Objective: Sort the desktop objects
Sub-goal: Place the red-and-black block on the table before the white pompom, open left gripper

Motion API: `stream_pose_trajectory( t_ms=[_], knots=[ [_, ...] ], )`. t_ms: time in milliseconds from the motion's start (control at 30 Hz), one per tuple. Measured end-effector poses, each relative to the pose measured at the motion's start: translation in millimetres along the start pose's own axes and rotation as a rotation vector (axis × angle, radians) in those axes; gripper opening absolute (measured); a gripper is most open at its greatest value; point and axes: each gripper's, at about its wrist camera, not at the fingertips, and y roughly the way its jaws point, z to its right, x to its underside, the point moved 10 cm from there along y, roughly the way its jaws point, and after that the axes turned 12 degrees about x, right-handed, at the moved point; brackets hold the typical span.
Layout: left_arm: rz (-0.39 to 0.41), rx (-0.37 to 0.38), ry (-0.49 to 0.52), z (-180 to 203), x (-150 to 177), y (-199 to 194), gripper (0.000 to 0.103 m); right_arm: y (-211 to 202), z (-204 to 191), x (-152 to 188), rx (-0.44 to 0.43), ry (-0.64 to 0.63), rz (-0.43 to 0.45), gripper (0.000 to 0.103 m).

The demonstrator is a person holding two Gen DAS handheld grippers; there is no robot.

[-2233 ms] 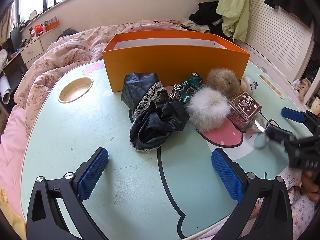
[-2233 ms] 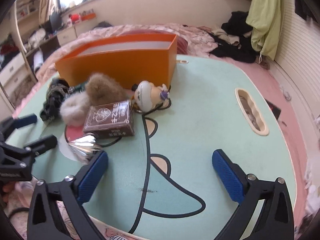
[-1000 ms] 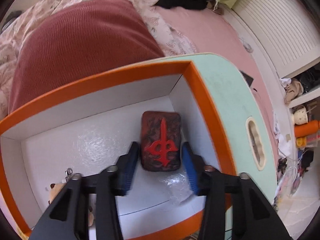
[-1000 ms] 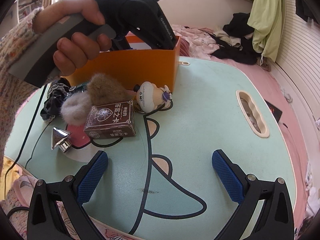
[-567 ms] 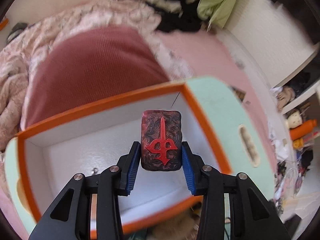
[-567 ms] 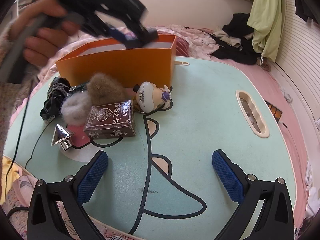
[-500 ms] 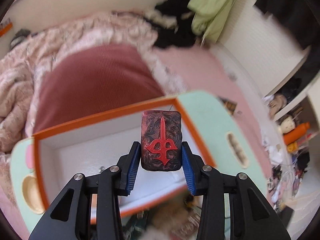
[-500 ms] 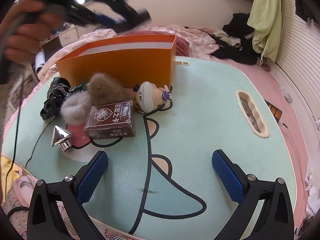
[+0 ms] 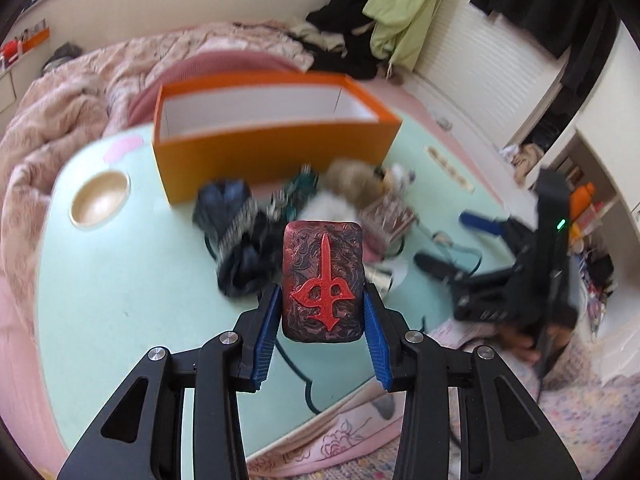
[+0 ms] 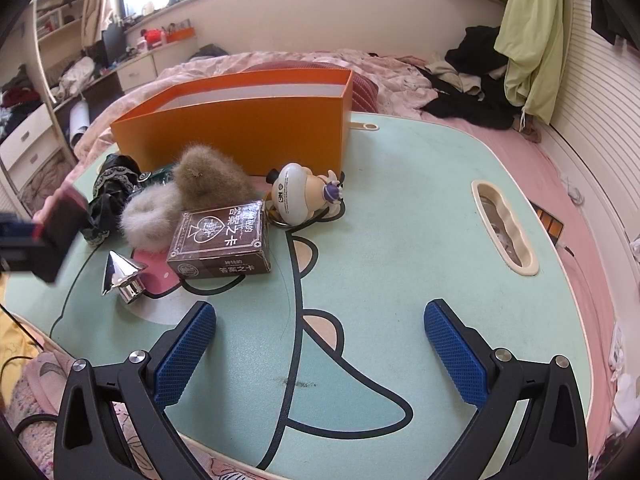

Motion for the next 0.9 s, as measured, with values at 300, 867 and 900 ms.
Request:
stream_pose_trajectory(
  t_ms=[300,867,900],
  knots=[
    [0.026,-0.102,-0.028,-11,0,22,0.042,0,0,0,0.0,0.0,0.001,0.103],
    [0.114,-0.289,0.032,-17,33,17,0.085,0,0,0,0.0,-0.001,0.001,0.103],
    [0.114,-0.286,0.035,-17,32,18,0.086,-1,0,0,0.001,-0.001,0.001,0.103]
  ],
)
